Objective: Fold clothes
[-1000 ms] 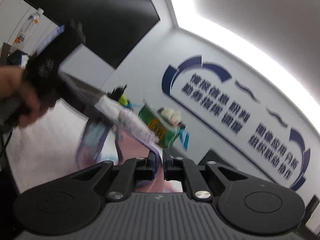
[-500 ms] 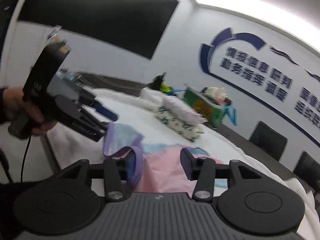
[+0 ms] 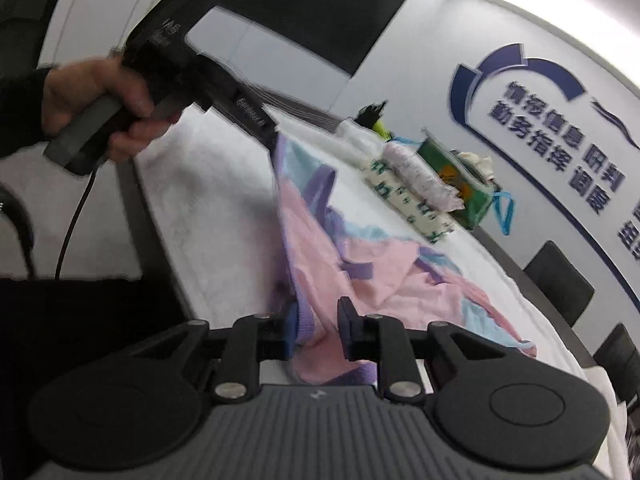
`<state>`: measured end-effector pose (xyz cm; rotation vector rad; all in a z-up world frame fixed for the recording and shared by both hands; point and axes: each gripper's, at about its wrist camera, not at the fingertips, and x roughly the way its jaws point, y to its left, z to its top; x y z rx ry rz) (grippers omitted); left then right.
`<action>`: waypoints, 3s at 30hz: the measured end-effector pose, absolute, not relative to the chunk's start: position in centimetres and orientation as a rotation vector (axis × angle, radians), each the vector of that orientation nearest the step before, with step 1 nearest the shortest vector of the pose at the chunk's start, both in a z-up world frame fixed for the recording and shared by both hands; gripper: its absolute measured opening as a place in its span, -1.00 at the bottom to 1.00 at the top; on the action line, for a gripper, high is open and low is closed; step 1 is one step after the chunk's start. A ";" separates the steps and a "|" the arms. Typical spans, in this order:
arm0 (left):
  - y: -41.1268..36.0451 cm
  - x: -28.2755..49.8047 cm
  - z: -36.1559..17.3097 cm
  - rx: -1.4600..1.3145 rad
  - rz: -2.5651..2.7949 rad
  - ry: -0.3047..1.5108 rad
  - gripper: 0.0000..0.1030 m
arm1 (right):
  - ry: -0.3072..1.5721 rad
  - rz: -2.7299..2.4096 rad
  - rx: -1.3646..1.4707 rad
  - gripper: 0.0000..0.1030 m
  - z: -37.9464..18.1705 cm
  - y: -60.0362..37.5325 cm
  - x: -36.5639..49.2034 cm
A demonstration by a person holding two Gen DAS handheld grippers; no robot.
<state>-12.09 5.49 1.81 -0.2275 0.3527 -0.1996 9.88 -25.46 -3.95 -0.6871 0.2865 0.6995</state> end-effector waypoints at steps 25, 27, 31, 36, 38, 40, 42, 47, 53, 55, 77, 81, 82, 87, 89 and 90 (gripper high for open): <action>4.3 -13.7 3.7 -0.044 -0.410 0.534 -0.23 | 0.256 0.472 -0.454 -0.86 0.6 -27.4 17.1; 3.8 -14.8 4.0 0.029 -0.482 0.527 0.22 | 0.252 0.462 -0.447 -0.86 0.2 -27.6 16.9; 1.8 -15.5 5.3 0.136 -0.607 0.490 0.28 | 0.205 0.469 -0.435 -0.86 0.8 -27.8 15.1; -3.9 -13.3 4.4 0.436 -0.592 0.469 0.00 | 0.157 0.478 -0.487 -0.86 2.5 -27.0 12.0; -5.0 -11.8 3.4 0.490 -0.610 0.515 -0.64 | 0.151 0.474 -0.494 -0.86 2.8 -27.1 11.1; -4.6 -10.9 3.3 0.472 -0.618 0.528 -0.80 | 0.155 0.460 -0.504 -0.86 2.6 -27.4 10.6; -3.9 -10.0 3.5 0.435 -0.624 0.531 -0.83 | 0.166 0.447 -0.513 -0.86 2.4 -27.6 10.2; -2.1 -9.0 4.7 0.337 -0.599 0.510 -0.89 | 0.227 0.442 -0.486 -0.86 0.5 -28.1 10.1; -3.0 -9.6 5.7 0.311 -0.433 0.423 -0.94 | 0.445 0.287 -0.356 0.01 -2.0 -28.3 11.7; -3.3 -9.9 5.9 0.307 -0.387 0.391 -0.94 | 0.512 0.222 -0.291 0.01 -2.7 -28.5 11.7; 1.4 -14.1 9.2 0.032 -0.161 0.179 -0.99 | 0.355 0.122 -0.162 -0.85 0.7 -25.9 9.9; 1.8 -15.8 8.4 -0.035 -0.127 0.171 -0.99 | 0.133 0.154 -0.263 -0.83 6.8 -26.3 6.8; 2.0 -15.4 7.4 -0.072 -0.128 0.209 -0.99 | 0.144 0.154 -0.311 -0.82 6.6 -26.0 7.1; 3.1 -13.9 3.0 -0.190 -0.109 0.353 -0.99 | 0.411 0.140 -0.355 -0.72 0.6 -25.4 11.1; 3.4 -14.1 2.5 -0.196 -0.096 0.361 -0.99 | 0.451 0.108 -0.348 -0.43 -1.3 -25.1 11.2; 3.5 -14.2 2.4 -0.202 -0.090 0.360 -0.98 | 0.454 0.091 -0.345 -0.31 -1.9 -24.9 11.2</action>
